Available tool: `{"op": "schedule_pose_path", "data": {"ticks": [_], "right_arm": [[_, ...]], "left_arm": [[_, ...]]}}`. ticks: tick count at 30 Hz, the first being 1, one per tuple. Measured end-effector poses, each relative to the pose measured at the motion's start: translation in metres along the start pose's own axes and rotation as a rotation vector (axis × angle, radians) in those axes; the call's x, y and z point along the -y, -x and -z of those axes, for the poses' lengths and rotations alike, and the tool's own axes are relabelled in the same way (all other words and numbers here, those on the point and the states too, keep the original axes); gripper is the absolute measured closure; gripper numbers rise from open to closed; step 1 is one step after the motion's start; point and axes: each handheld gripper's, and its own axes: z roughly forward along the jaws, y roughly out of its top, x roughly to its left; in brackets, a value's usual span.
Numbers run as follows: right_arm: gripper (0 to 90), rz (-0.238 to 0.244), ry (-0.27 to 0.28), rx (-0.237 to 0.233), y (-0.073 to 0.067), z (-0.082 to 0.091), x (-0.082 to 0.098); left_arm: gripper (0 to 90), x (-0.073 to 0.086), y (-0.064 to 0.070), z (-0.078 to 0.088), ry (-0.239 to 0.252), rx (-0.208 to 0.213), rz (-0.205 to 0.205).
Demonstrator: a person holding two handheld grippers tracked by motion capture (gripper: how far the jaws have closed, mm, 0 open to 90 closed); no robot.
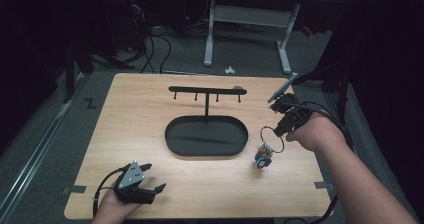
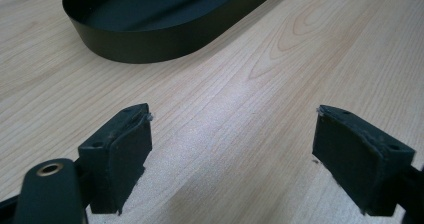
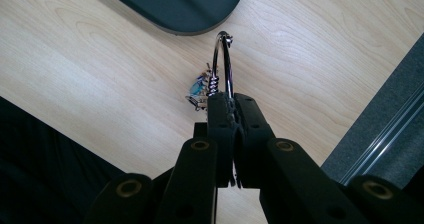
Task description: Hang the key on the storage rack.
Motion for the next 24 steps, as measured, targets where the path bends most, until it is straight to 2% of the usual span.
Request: {"op": "schedule_pose_path", "data": {"ticks": [5, 12, 18, 19, 20, 24], "right_arm": [[87.7, 0.017, -0.016, 0.0, -0.003, 0.0, -0.006], [87.7, 0.016, -0.02, -0.002, -0.005, 0.002, -0.018], [87.7, 0.031, 0.002, 0.007, -0.007, 0.012, -0.031], [87.7, 0.017, 0.004, 0.008, -0.008, 0.014, -0.033], [87.7, 0.032, 0.01, 0.008, -0.008, 0.015, -0.036], [87.7, 0.04, 0.023, 0.009, -0.01, 0.02, -0.043]], "left_arm": [[16.4, 0.0, 0.0, 0.0, -0.001, 0.0, -0.001], [16.4, 0.0, 0.0, 0.0, -0.007, 0.005, -0.003], [16.3, 0.0, 0.0, 0.0, -0.009, 0.009, -0.003], [16.3, 0.0, 0.0, 0.0, -0.01, 0.009, -0.003], [16.3, 0.0, 0.0, -0.001, -0.009, 0.008, -0.005], [16.4, 0.0, 0.001, -0.001, -0.011, 0.009, -0.004]]}}
